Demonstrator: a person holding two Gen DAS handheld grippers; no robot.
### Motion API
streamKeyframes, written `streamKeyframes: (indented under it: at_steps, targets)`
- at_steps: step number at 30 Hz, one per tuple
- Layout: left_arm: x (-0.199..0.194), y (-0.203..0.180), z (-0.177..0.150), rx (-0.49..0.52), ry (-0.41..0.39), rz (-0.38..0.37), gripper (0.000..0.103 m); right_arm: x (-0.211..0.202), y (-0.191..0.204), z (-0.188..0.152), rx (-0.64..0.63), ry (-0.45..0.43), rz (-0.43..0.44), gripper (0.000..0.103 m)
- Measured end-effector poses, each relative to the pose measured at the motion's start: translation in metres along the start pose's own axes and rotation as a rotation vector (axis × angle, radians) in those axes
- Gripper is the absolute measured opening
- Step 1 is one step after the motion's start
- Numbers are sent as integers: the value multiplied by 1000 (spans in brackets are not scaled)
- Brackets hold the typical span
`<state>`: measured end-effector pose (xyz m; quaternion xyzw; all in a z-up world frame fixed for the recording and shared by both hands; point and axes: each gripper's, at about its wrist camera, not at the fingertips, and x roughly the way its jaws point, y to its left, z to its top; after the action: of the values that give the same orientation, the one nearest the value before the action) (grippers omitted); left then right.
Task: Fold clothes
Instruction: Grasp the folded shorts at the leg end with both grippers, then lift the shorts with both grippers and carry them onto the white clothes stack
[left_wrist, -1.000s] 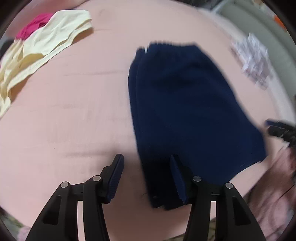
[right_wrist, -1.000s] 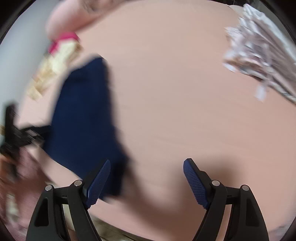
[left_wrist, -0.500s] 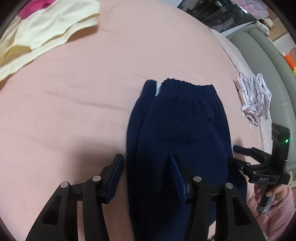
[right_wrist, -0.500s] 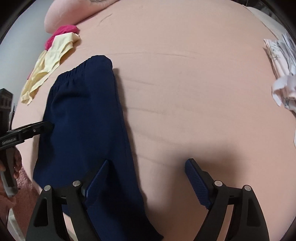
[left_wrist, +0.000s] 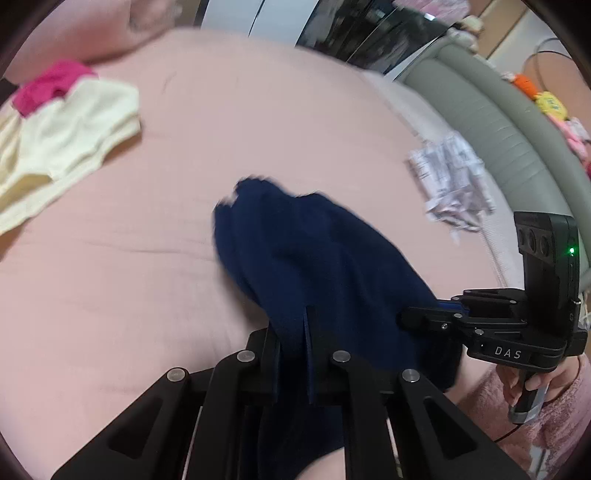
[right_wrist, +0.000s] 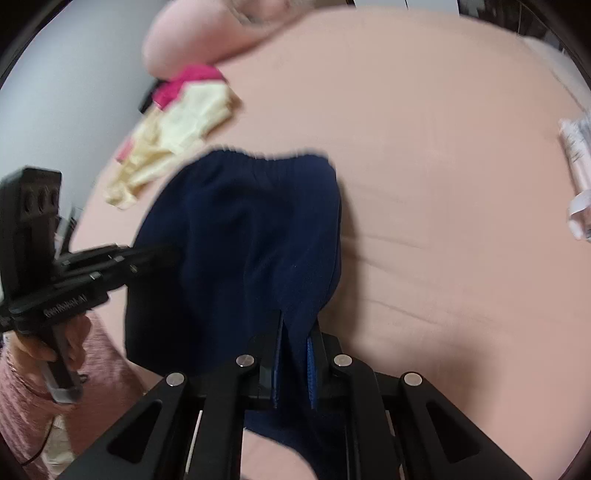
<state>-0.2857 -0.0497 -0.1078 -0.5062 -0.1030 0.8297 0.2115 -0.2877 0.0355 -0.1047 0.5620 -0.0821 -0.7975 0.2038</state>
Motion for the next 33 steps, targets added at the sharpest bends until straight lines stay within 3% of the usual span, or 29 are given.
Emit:
streamKeyframes:
  at_steps: [2,6,9,13,15,21,26,29,33]
  targets:
    - [-14,-12,-21,-2,-25,-26,8,-10,9,-8,1,-26,21,10]
    - [-18,-32,-59,-1,5,-32,8,-6,4,-23,63,-14,39,9]
    - [-53,-45,-72,40,17,-134,8,-19,1,-29,113,-47,97,10]
    - [-49,-93,-65,91,31,-234,8,-64,-24,-47,106,-86,69,10]
    - [-34,-124,-50,122,38,-262,8,-103,-53,-71,140,-103,49,10]
    - [-35,-214,12,281,18,-360,8,-201,-127,-65,202,-225,-18,10]
    - [-42,-296,88,399,-57,-394,8,-292,-183,-25,158,-360,-118,10]
    - [-27,-336,130,406,-81,-408,8,-347,-226,-15,147,-410,-154,10]
    - [5,-367,170,404,-86,-384,8,-377,-278,20,170,-417,-189,10]
